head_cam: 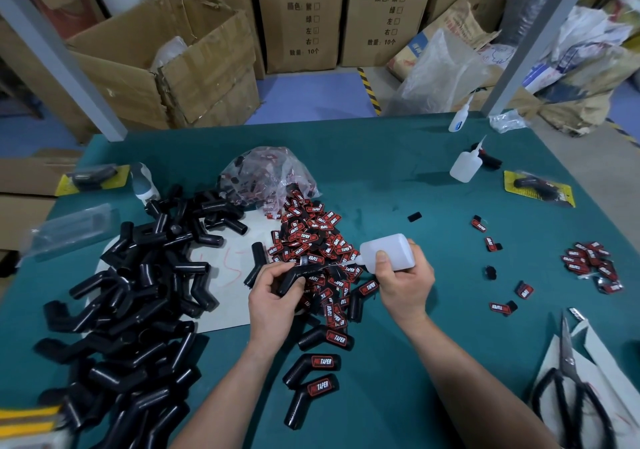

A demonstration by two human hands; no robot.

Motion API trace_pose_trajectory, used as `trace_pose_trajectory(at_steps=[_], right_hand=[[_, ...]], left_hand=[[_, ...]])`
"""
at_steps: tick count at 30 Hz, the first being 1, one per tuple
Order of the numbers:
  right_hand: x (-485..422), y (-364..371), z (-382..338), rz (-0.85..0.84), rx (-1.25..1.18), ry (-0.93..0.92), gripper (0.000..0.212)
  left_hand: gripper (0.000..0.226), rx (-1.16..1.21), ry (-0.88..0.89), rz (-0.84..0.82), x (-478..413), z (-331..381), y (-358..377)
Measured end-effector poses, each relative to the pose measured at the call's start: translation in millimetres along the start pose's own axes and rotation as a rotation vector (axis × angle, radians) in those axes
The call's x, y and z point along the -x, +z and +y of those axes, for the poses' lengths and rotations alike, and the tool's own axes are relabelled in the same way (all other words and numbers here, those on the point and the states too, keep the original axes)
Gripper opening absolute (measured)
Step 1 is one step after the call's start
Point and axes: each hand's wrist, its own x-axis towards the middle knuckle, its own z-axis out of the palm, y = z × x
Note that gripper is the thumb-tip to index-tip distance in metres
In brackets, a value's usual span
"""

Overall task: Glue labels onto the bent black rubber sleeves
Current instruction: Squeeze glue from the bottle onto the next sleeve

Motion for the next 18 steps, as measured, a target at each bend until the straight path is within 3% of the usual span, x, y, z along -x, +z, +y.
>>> trace_pose_trajectory(at_steps=[18], right_hand=[[0.6,0.4,0.0,-0.012,-0.001,-0.005,0.03]], left_hand=[[0.051,-0.017,0.017,-0.004,-0.1,-1.2,0.4]])
